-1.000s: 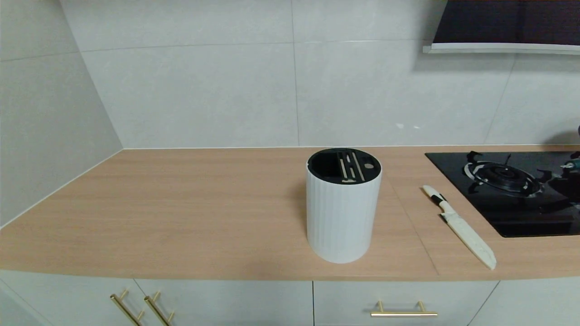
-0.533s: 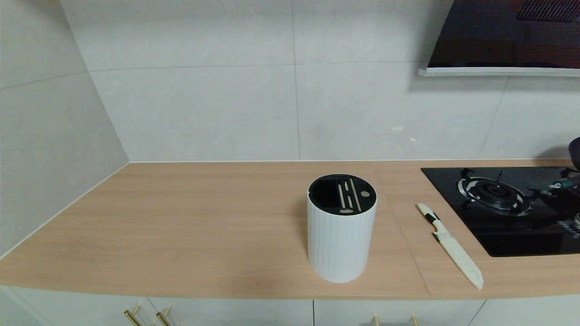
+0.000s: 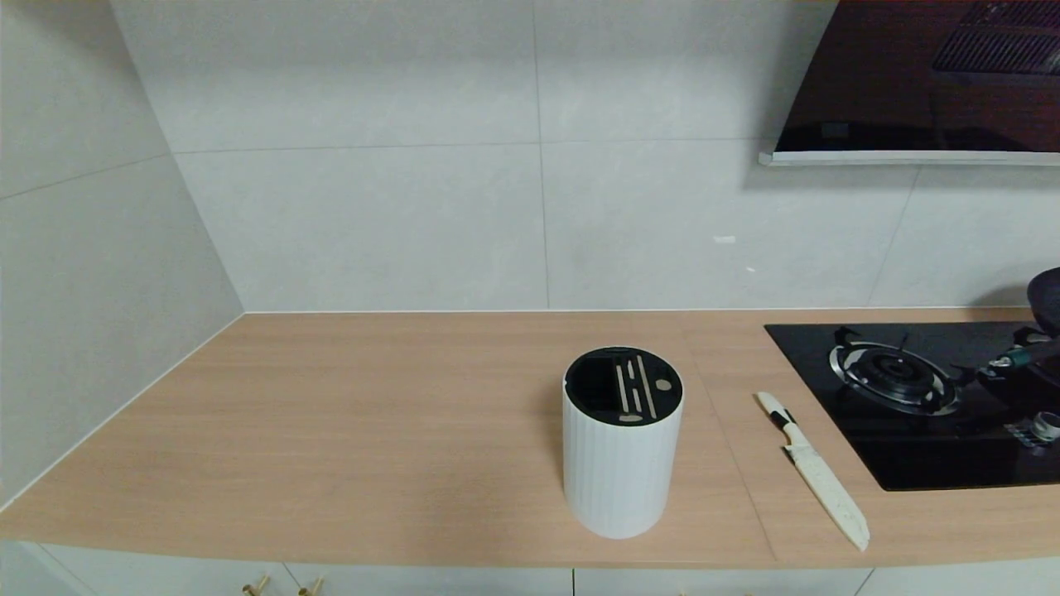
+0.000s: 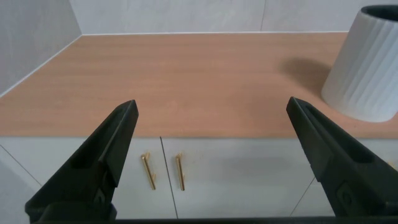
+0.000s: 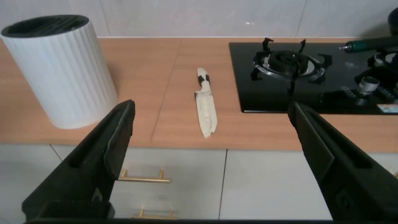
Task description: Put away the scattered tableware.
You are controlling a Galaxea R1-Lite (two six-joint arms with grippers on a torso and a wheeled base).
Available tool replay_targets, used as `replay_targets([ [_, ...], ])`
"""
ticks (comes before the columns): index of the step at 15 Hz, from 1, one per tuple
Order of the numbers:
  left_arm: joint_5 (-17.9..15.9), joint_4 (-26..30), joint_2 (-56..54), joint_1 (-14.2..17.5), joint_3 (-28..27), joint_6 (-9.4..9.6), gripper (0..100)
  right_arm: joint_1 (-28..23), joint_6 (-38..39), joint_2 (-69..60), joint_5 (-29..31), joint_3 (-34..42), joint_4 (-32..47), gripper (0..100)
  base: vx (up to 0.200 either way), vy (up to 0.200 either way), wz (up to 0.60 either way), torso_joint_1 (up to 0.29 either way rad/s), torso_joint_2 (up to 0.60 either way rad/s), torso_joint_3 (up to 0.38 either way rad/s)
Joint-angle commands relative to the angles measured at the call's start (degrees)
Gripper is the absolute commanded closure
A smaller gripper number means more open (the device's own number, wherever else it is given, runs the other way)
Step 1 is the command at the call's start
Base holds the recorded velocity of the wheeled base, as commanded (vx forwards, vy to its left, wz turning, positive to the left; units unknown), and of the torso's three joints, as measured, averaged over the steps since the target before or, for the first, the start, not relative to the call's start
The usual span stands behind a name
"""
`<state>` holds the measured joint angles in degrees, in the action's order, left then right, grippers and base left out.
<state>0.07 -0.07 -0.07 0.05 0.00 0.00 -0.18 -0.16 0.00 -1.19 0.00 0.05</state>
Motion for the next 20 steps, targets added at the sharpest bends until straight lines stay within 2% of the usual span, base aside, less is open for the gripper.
replay_targets([
  [1, 0.01, -0.01, 0.07, 0.13, 0.0, 0.0, 0, 0.01, -0.02, 0.09, -0.04, 0.0, -0.05, 0, 0.0, 0.0, 0.0, 0.0, 0.0, 0.0],
  [13, 0.01, -0.01, 0.07, 0.04, 0.0, 0.0, 0, 0.01, -0.19, 0.53, -0.04, -0.35, -0.14, 0, 0.0, 0.0, 0.0, 0.0, 0.0, 0.0],
  [14, 0.01, -0.01, 0.07, 0.13, 0.0, 0.0, 0, 1.85, 1.56, 5.89, -0.21, -7.47, 0.04, 0, 0.0, 0.0, 0.0, 0.0, 0.0, 0.0],
  [16, 0.01, -0.01, 0.07, 0.04, 0.0, 0.0, 0, 7.04, 1.92, 15.64, -0.12, -11.25, -0.14, 0, 0.0, 0.0, 0.0, 0.0, 0.0, 0.0],
  [20, 0.01, -0.01, 0.07, 0.13, 0.0, 0.0, 0, 9.85, 2.18, 35.6, -0.21, -17.67, -0.31, 0, 0.0, 0.0, 0.0, 0.0, 0.0, 0.0],
])
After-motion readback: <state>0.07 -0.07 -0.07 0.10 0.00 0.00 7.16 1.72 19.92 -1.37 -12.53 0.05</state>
